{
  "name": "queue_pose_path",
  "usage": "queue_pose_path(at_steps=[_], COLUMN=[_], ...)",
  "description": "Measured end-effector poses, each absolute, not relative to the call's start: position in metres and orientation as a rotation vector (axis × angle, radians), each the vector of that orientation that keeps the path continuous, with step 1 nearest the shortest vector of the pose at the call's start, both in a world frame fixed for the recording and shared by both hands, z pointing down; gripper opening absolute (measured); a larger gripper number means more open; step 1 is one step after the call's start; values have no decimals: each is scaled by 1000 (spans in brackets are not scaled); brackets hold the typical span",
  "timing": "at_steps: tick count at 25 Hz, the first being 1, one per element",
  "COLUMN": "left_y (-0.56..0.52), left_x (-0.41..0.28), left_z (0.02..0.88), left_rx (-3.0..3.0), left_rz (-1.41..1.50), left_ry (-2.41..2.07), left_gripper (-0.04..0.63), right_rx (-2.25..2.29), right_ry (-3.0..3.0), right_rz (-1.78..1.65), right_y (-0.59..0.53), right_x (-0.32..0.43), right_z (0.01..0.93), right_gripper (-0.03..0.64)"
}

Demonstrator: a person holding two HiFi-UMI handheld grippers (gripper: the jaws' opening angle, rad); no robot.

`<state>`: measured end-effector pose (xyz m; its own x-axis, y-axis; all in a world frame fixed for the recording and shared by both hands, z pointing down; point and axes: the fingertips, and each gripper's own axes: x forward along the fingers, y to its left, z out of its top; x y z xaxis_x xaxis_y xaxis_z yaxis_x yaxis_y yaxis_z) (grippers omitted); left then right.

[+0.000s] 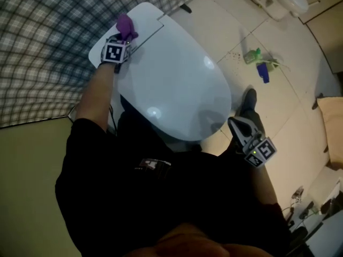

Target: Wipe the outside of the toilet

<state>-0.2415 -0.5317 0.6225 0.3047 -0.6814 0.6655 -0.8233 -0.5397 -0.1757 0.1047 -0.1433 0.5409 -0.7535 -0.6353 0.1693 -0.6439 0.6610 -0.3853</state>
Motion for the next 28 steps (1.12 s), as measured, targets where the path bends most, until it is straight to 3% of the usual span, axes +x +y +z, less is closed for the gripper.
queue_pose_path(at_steps=[17, 20, 24, 28], left_y=[-109, -83, -62, -129], left_x=[40, 53, 60, 29], left_z=[668, 672, 660, 630], left_rx=[2757, 2738, 2615, 2616], left_rz=[1210, 1192, 961, 772], left_ry=[-606, -550, -412, -621], left_gripper=[58, 58, 60, 60], right_rx=[1114, 1110, 1149, 1211], right_ry=[-3036, -3050, -3049, -3027], right_rz=[310, 264, 246, 258], right_y=[-31, -20, -12, -21], right_x=[125, 126, 135, 154], right_z=[459, 453, 451, 456], right_gripper=[-8, -8, -8, -8])
